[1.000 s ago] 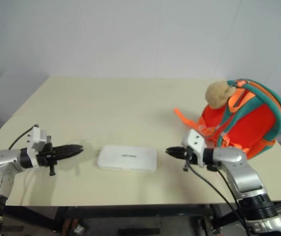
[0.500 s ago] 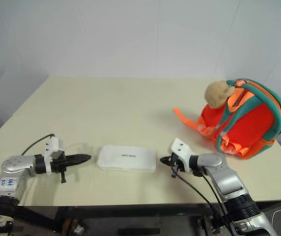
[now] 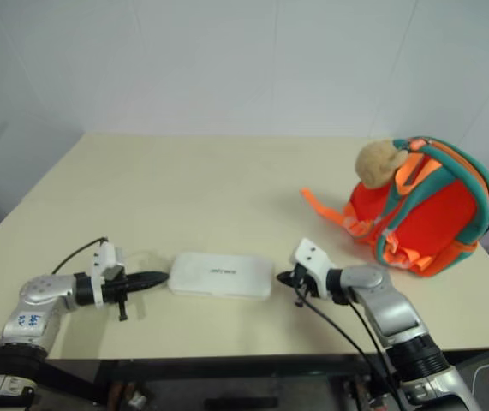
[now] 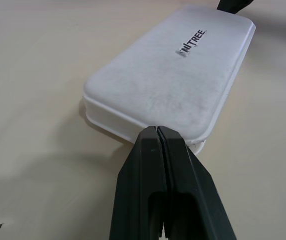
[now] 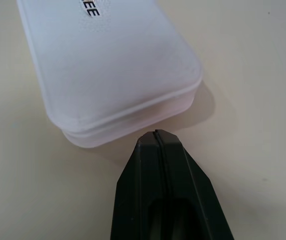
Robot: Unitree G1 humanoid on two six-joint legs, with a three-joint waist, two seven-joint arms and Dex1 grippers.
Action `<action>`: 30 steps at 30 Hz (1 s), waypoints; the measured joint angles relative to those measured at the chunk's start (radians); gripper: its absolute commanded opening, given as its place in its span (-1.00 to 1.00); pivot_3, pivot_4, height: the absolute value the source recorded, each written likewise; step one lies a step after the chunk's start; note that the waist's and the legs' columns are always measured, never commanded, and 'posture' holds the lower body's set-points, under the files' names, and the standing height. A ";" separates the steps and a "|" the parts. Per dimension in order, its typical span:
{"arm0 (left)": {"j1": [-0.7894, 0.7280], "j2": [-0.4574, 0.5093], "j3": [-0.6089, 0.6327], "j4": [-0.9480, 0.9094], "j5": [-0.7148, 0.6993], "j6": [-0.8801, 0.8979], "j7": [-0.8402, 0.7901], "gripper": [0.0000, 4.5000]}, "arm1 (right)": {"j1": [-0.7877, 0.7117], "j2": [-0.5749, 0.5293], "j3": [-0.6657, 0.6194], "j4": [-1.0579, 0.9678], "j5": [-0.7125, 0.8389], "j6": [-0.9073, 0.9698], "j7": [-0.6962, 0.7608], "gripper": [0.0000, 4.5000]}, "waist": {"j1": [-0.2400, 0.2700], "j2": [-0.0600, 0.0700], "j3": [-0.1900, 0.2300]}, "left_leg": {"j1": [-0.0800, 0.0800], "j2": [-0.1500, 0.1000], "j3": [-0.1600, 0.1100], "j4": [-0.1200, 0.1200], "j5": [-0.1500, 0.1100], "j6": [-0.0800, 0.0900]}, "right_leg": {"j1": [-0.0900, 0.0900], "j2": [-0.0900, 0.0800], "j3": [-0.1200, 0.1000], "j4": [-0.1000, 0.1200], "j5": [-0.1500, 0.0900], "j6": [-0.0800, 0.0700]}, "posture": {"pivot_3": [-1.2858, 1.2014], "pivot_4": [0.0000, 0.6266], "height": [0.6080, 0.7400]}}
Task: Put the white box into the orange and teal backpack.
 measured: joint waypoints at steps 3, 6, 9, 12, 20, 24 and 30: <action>0.000 -0.014 0.000 -0.005 -0.002 0.010 0.003 -0.98 | -0.013 0.002 0.000 0.018 -0.001 -0.002 0.000 -1.00 | 0.000 0.000 0.000 | 0.000 0.000 0.000 0.000 0.000 0.000 | 0.000 0.000 0.000 0.000 0.000 0.000 | 0.03 -0.52 1.00; 0.005 -0.030 -0.001 -0.018 -0.004 0.018 0.006 -0.98 | -0.025 0.007 0.000 0.040 -0.002 -0.004 -0.001 -1.00 | 0.003 0.000 0.000 | 0.000 0.000 0.000 0.000 0.000 0.000 | 0.000 0.000 0.000 0.000 0.000 0.000 | 0.03 -0.52 1.00; 0.006 -0.034 -0.002 -0.027 -0.004 0.026 0.010 -0.98 | -0.029 0.008 0.000 0.052 -0.003 -0.006 -0.003 -1.00 | 0.002 0.000 0.000 | 0.000 0.000 0.000 0.000 0.000 0.000 | 0.000 0.000 0.000 0.000 0.000 0.000 | 0.03 -0.52 1.00; 0.008 -0.040 -0.004 -0.036 -0.004 0.029 0.016 -0.98 | -0.032 0.014 0.000 0.072 -0.014 -0.007 -0.006 -1.00 | 0.001 0.000 0.000 | 0.000 0.000 0.000 0.001 0.000 0.000 | 0.000 0.000 0.000 0.000 0.000 0.000 | 0.03 -0.52 1.00; 0.017 -0.051 0.000 -0.046 -0.004 0.034 0.025 -0.98 | -0.050 0.026 0.000 0.108 -0.034 -0.024 -0.007 -1.00 | 0.001 0.000 0.000 | 0.000 0.000 0.000 0.001 0.000 0.000 | 0.000 0.000 0.000 0.000 0.000 0.001 | 0.03 -0.52 1.00; 0.020 -0.059 0.005 -0.047 -0.005 0.034 0.026 -0.98 | -0.062 0.028 0.000 0.122 -0.043 -0.034 -0.007 -1.00 | 0.001 0.000 0.000 | 0.000 0.000 0.000 0.001 0.000 0.000 | 0.000 0.000 0.000 0.000 0.000 0.001 | 0.03 -0.52 1.00; 0.020 -0.069 0.005 -0.049 -0.005 0.035 0.029 -0.98 | -0.068 0.028 -0.002 0.136 -0.049 -0.047 -0.007 -1.00 | 0.001 0.000 0.000 | 0.000 0.000 0.000 0.001 0.000 0.000 | 0.000 0.000 0.000 0.000 0.000 0.001 | 0.03 -0.52 1.00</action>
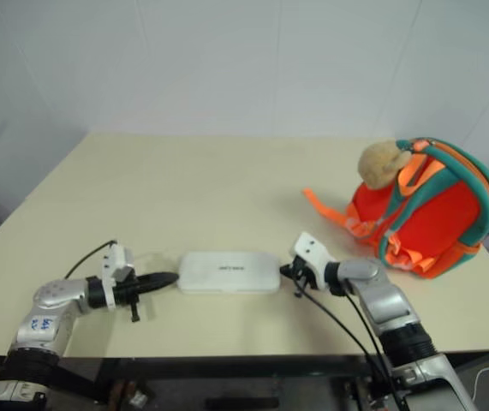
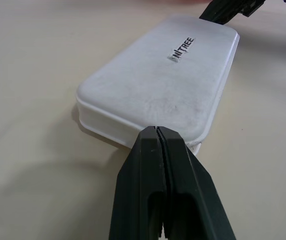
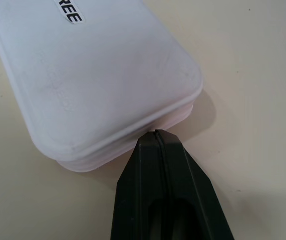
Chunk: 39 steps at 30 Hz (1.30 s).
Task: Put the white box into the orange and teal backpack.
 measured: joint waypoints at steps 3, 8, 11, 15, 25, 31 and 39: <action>0.000 -0.004 -0.001 0.000 0.000 0.000 0.000 -0.98 | 0.000 -0.004 -0.001 0.000 -0.001 0.001 0.002 -1.00 | 0.000 0.000 0.000 | 0.000 0.000 0.000 0.000 0.000 0.000 | 0.000 0.000 0.000 0.000 0.000 0.000 | 0.03 -0.52 1.00; -0.001 0.013 -0.003 0.000 0.003 -0.007 -0.006 -0.98 | 0.014 -0.027 -0.001 -0.044 0.014 0.035 0.021 -1.00 | 0.000 0.000 0.000 | 0.000 0.000 0.000 -0.001 0.000 0.000 | 0.000 0.000 0.000 0.000 0.000 0.000 | 0.03 -0.52 1.00; 0.002 0.067 0.008 0.002 0.003 -0.006 -0.016 -0.98 | 0.028 -0.066 -0.007 -0.058 0.021 0.054 0.038 -1.00 | -0.001 0.000 0.000 | 0.000 0.000 0.000 -0.001 0.000 0.000 | -0.001 0.000 0.000 -0.001 0.000 0.000 | 0.03 -0.52 1.00; 0.007 0.123 0.066 -0.005 -0.054 0.095 -0.028 -0.91 | 0.039 -0.131 -0.047 -0.059 0.053 0.103 0.073 -0.74 | -0.002 0.000 0.000 | 0.000 0.000 0.001 -0.002 0.000 0.000 | -0.002 0.000 0.001 -0.001 0.000 -0.001 | 0.03 -0.52 1.00; -0.019 0.221 0.126 -0.097 -0.328 0.722 -0.074 0.41 | -0.063 -0.211 -0.117 -0.137 0.252 0.494 0.163 0.81 | -0.003 0.000 0.000 | -0.002 0.000 0.002 -0.001 0.000 0.000 | -0.007 0.000 0.003 0.003 -0.006 -0.009 | 0.03 -0.52 1.00; -0.104 0.224 0.027 0.027 -0.297 0.804 -0.105 0.99 | -0.180 -0.140 -0.164 -0.092 0.348 0.752 0.079 1.00 | -0.002 0.000 0.000 | -0.005 0.000 0.003 0.000 0.000 0.000 | -0.010 0.000 0.004 0.006 -0.006 -0.009 | 0.03 -0.52 1.00; -0.229 0.157 -0.019 0.173 -0.256 0.976 -0.021 0.99 | -0.182 -0.112 -0.110 -0.087 0.378 0.838 0.035 1.00 | 0.002 0.000 0.000 | -0.014 0.000 0.002 0.006 -0.001 0.001 | -0.017 0.001 0.004 0.010 -0.002 -0.002 | 0.03 -0.52 1.00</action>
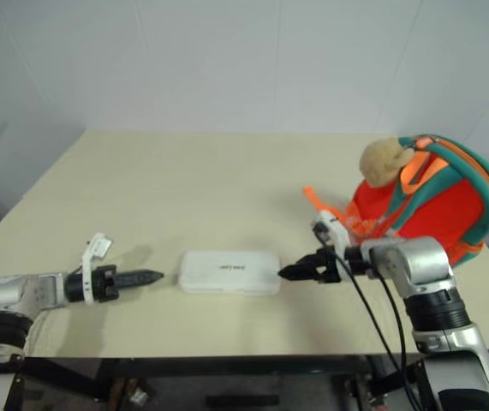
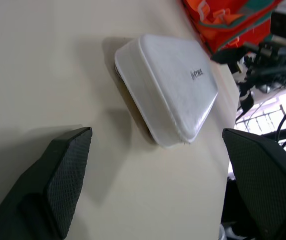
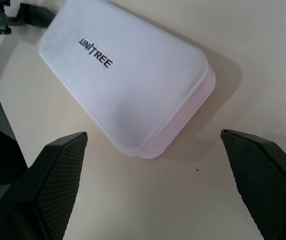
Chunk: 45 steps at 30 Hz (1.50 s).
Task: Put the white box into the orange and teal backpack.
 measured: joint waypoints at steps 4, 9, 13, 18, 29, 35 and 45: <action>-0.028 -0.046 0.011 0.027 -0.005 0.039 0.016 0.99 | 0.000 0.029 0.000 0.031 0.001 0.020 -0.034 1.00 | -0.001 0.000 0.000 | 0.001 0.000 0.000 0.002 0.000 0.000 | 0.000 0.000 0.000 0.003 0.000 0.000 | 0.03 -0.52 1.00; -0.038 -0.078 0.010 0.028 -0.004 0.055 0.021 0.99 | 0.000 0.041 0.000 0.031 0.011 0.037 -0.051 1.00 | -0.001 0.000 0.000 | 0.001 0.000 0.000 0.003 0.000 0.000 | 0.001 0.000 0.000 0.004 0.000 0.000 | 0.03 -0.52 1.00; -0.055 -0.130 0.011 0.037 0.000 0.051 0.047 0.99 | 0.000 0.066 0.000 0.036 0.012 0.037 -0.065 1.00 | 0.001 0.000 0.000 | 0.002 0.000 0.000 0.004 0.000 0.000 | 0.002 0.000 0.000 0.004 0.001 0.001 | 0.03 -0.52 1.00; -0.067 -0.185 0.019 0.042 0.005 0.033 0.074 0.99 | -0.002 0.103 0.010 0.061 0.011 0.031 -0.075 1.00 | 0.006 0.000 0.000 | 0.003 0.000 -0.001 0.006 0.000 0.000 | 0.004 0.000 0.000 0.004 0.002 0.003 | 0.03 -0.52 1.00; -0.073 -0.233 0.046 0.051 0.005 0.028 0.094 0.99 | -0.008 0.117 0.042 0.076 0.007 -0.015 -0.071 1.00 | 0.022 0.001 -0.001 | 0.003 0.000 -0.001 0.006 0.000 0.000 | 0.004 0.000 0.000 0.004 0.002 0.004 | 0.03 -0.52 1.00; -0.092 -0.255 0.088 0.087 -0.009 0.071 0.106 0.99 | -0.008 0.119 0.064 0.082 0.005 -0.042 -0.065 1.00 | 0.022 0.001 -0.001 | 0.003 -0.001 -0.001 0.006 0.000 0.000 | 0.004 0.000 0.000 0.004 0.002 0.004 | 0.03 -0.52 1.00; -0.107 -0.286 0.127 0.106 -0.035 0.170 0.110 0.99 | 0.003 0.111 0.076 0.075 -0.003 -0.083 -0.046 1.00 | 0.022 0.001 -0.001 | 0.002 -0.001 -0.001 0.005 0.000 0.000 | 0.004 0.000 0.000 0.002 0.002 0.004 | 0.03 -0.52 1.00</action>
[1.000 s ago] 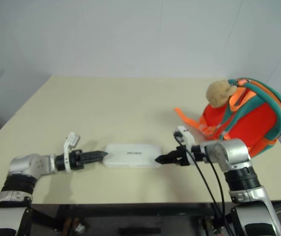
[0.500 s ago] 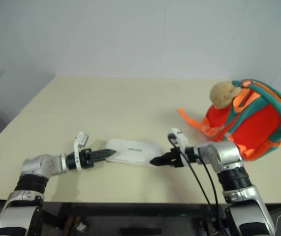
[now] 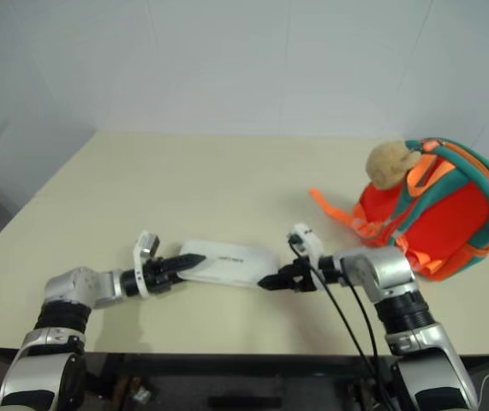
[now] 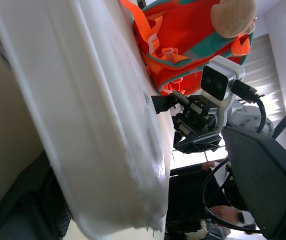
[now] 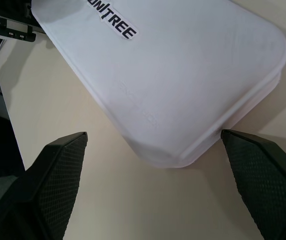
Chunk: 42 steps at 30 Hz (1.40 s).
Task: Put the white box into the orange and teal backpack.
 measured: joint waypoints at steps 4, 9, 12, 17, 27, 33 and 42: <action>-0.004 -0.018 0.023 0.013 -0.002 0.027 0.030 0.57 | 0.023 -0.001 0.000 -0.013 0.000 -0.011 0.000 1.00 | -0.002 0.000 0.000 | 0.000 0.000 0.000 0.000 0.000 0.000 | 0.000 0.000 0.000 0.000 0.000 0.000 | 0.03 -0.52 1.00; -0.017 -0.038 0.089 0.053 -0.025 0.052 0.079 -0.18 | 0.038 -0.001 -0.001 -0.035 0.002 -0.013 0.000 1.00 | -0.004 0.000 0.000 | 0.000 0.000 0.000 0.000 0.000 0.000 | 0.000 0.000 0.000 0.000 0.000 0.000 | 0.03 -0.52 1.00; -0.032 -0.047 0.125 0.074 -0.037 0.067 0.107 -0.37 | 0.045 -0.001 -0.001 -0.047 0.002 -0.013 0.000 1.00 | -0.004 0.000 0.000 | 0.000 0.000 0.000 0.000 0.000 0.000 | 0.000 0.000 0.000 0.000 0.000 0.000 | 0.03 -0.52 1.00; -0.024 -0.058 0.151 0.043 -0.059 0.109 0.131 -0.37 | 0.061 -0.001 -0.007 -0.065 0.006 -0.013 -0.002 1.00 | -0.003 0.000 0.000 | 0.000 0.000 0.000 -0.001 0.000 0.000 | 0.000 0.000 0.000 0.000 0.000 0.000 | 0.03 -0.52 1.00; 0.161 -0.063 0.162 -0.246 -0.088 -0.111 0.098 -0.37 | 0.234 -0.034 -0.161 -0.287 0.030 -0.092 -0.084 1.00 | -0.001 0.000 0.000 | 0.000 0.000 0.000 -0.002 0.000 -0.001 | -0.001 0.000 0.000 -0.003 0.000 0.000 | 0.03 -0.52 1.00; 0.218 -0.061 0.205 -0.318 -0.100 -0.335 0.057 -0.37 | 0.366 -0.016 -0.422 -0.464 0.091 -0.122 -0.223 1.00 | 0.001 0.000 0.000 | -0.001 0.000 0.000 -0.003 0.000 -0.001 | 0.000 0.000 0.000 -0.006 0.000 0.001 | 0.03 -0.52 1.00; 0.210 -0.050 0.193 -0.346 -0.102 -0.463 0.030 -0.37 | 0.525 -0.004 -0.673 -0.585 0.074 -0.263 -0.431 1.00 | 0.001 0.000 0.000 | -0.001 0.000 0.000 -0.003 -0.001 0.001 | 0.002 0.000 0.000 -0.010 0.001 0.001 | 0.03 -0.52 1.00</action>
